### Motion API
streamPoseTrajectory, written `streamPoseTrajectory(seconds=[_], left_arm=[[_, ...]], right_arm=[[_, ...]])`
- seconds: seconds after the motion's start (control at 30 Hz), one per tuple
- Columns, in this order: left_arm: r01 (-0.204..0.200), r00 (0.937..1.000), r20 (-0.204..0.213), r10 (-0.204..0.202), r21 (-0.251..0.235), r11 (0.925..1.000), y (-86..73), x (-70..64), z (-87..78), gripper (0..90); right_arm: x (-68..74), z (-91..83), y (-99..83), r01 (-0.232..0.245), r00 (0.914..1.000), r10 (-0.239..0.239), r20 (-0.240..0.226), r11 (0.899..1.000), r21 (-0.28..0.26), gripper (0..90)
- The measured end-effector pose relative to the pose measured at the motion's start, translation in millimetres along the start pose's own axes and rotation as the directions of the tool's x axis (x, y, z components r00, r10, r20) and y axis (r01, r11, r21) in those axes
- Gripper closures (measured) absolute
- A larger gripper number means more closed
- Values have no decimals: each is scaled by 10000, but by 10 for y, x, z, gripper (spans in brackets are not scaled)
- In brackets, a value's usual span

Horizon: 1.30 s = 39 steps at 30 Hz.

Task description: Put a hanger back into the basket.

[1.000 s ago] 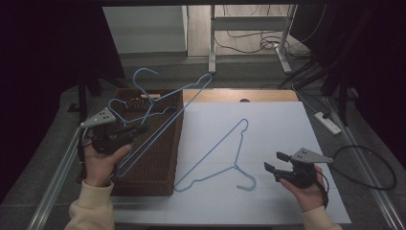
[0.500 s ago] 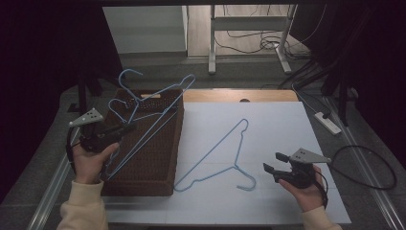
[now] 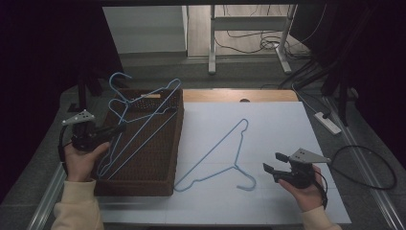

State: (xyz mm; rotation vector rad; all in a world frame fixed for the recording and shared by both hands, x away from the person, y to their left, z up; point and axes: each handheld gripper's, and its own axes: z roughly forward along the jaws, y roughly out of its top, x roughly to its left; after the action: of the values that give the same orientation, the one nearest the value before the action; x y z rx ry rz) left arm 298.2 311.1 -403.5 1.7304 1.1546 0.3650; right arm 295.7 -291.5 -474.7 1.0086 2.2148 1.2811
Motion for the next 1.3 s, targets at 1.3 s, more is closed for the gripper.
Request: streamPoseTrajectory(seconds=[1.3], left_arm=[[540, 9949, -984, -238, 3167, 9470, -228, 279, 513, 855]], right_arm=[[4, 23, -14, 63, 10000, -63, -3, 9999, 118, 344]])
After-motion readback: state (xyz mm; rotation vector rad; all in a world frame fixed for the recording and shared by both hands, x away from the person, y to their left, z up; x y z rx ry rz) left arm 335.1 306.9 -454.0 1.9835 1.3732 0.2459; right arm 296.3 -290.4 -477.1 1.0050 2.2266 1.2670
